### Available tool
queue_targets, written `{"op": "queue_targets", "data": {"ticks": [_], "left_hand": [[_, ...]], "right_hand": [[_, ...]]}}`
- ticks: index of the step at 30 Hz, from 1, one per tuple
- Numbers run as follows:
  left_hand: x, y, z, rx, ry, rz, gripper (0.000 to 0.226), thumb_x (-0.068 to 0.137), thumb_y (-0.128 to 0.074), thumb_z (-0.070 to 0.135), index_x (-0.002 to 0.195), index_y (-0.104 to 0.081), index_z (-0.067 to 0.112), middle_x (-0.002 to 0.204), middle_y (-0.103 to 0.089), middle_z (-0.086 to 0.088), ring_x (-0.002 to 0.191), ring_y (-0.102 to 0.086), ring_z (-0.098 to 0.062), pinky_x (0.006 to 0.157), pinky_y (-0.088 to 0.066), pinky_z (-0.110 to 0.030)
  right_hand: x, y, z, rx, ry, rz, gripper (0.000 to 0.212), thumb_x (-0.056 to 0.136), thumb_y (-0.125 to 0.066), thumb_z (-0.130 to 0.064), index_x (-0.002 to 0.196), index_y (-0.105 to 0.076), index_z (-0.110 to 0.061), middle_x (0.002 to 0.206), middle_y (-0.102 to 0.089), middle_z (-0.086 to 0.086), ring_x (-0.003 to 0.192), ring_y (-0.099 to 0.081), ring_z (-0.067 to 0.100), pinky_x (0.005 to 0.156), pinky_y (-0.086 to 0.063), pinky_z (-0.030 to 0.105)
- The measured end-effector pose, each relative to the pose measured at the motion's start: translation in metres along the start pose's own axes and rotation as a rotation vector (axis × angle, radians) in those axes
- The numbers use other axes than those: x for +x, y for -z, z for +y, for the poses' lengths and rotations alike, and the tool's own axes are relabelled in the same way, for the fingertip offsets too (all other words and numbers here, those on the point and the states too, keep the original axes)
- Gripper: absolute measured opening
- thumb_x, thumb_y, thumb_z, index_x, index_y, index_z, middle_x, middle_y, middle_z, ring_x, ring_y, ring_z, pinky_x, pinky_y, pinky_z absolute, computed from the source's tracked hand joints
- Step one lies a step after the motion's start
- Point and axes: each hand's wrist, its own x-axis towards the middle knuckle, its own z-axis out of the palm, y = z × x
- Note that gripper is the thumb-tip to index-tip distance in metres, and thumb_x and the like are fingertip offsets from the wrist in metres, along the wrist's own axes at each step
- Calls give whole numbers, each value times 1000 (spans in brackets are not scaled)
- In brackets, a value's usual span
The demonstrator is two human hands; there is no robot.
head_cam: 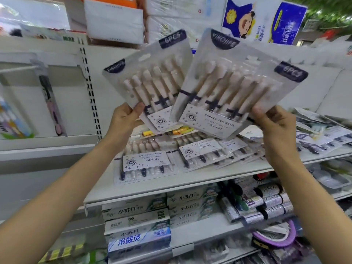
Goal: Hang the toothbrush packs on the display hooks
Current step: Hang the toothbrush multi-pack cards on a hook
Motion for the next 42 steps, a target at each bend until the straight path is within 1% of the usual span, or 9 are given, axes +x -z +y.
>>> {"op": "queue_targets", "data": {"ticks": [11, 15, 17, 19, 22, 27, 31, 37, 42], "left_hand": [[-92, 92, 46, 248, -96, 329, 23, 87, -61, 42, 93, -68, 21, 89, -75, 11, 89, -70, -13, 86, -59, -43], [-152, 145, 59, 346, -107, 516, 26, 101, -54, 20, 82, -70, 26, 74, -72, 17, 74, -66, -4, 71, -53, -25], [-187, 170, 70, 380, -97, 592, 23, 104, -47, 16, 92, -64, 26, 76, -73, 23, 75, -66, 6, 71, -50, -13], [-223, 198, 84, 399, -80, 663, 21, 104, -45, 18, 97, -63, 27, 82, -74, 25, 80, -68, 8, 72, -50, -11], [-275, 245, 109, 433, -69, 760, 20, 104, -46, 21, 102, -65, 25, 90, -76, 18, 86, -71, 0, 75, -55, -17], [-343, 324, 152, 527, -51, 886, 20, 104, -47, 20, 97, -65, 23, 86, -75, 21, 83, -69, 4, 70, -51, -14], [-400, 401, 181, 595, -29, 942, 21, 104, -49, 22, 95, -67, 24, 88, -75, 17, 85, -69, -1, 75, -50, -20], [-486, 513, 231, 679, 11, 987, 18, 102, -52, 22, 104, -69, 27, 98, -75, 19, 97, -68, -4, 86, -49, -28], [-536, 583, 268, 707, 39, 1058, 17, 101, -54, 20, 98, -70, 23, 89, -75, 17, 87, -67, -6, 79, -51, -26]], "right_hand": [[2, -58, 6, 246, -75, -113, 20, 102, -53, -11, 97, -70, -19, 84, -75, -8, 78, -67, 14, 67, -55, 28], [-15, -116, 8, 314, -160, -283, 42, 101, -54, -13, 65, -68, -29, 65, -67, -15, 60, -59, 1, 56, -47, 18], [-26, -150, 6, 387, -160, -370, 26, 93, -65, -33, 73, -69, -18, 73, -64, 0, 70, -58, 13, 67, -47, 26], [-40, -186, 4, 415, -165, -459, 71, 81, -73, -57, 95, -56, 11, 88, -51, 13, 82, -47, 24, 75, -38, 40], [-67, -249, -9, 433, -179, -566, 88, 79, -73, -62, 100, -47, 19, 94, -49, 14, 85, -45, 26, 74, -36, 44], [-134, -357, -56, 487, -235, -694, 53, 84, -68, -48, 84, -59, 4, 80, -62, 5, 77, -58, 16, 72, -49, 34], [-193, -447, -87, 460, -266, -768, 25, 101, -53, -10, 82, -66, -19, 73, -71, -18, 75, -64, 0, 75, -53, 23], [-277, -560, -145, 542, -341, -833, 25, 80, -65, -41, 94, -76, -24, 92, -78, -11, 87, -71, 7, 86, -56, 32], [-332, -646, -177, 574, -350, -895, 14, 94, -59, -21, 103, -70, -19, 91, -77, -11, 85, -71, 7, 78, -55, 26]]}}
